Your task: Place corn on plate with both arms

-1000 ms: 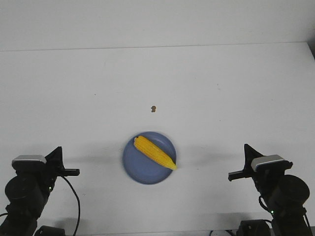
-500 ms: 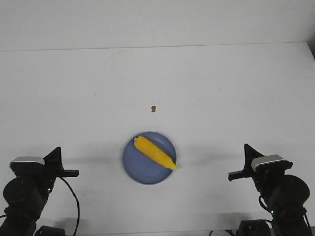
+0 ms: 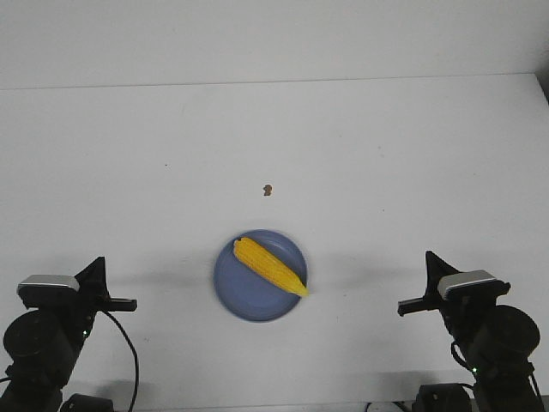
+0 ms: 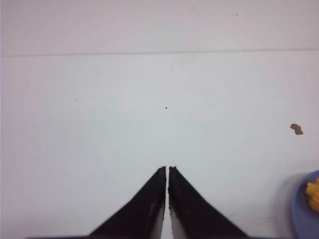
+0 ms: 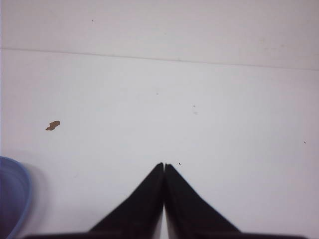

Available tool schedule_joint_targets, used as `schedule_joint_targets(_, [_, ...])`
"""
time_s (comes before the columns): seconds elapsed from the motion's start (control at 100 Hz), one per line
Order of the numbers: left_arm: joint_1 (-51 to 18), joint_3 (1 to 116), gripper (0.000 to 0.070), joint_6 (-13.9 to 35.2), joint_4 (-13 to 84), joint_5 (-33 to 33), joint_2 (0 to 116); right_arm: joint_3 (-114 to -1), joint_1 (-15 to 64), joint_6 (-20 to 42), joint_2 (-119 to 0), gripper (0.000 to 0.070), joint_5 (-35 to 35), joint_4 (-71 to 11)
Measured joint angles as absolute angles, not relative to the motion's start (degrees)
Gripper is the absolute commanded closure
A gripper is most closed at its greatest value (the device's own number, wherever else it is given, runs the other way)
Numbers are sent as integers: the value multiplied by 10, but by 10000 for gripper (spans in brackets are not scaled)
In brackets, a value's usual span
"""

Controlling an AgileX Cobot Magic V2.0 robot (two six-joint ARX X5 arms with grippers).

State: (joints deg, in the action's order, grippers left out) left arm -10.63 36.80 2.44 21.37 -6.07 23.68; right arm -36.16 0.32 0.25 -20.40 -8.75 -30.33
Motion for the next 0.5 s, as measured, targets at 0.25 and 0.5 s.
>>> schedule_joint_targets(0.25, [-89,301,688,24,126,-61,169,-362,3,3,-204,697,-88,-303])
schedule_joint_targets(0.5, [-65,183,688,25,48,-61,86,-362,3,3,-204,697,-88,-303])
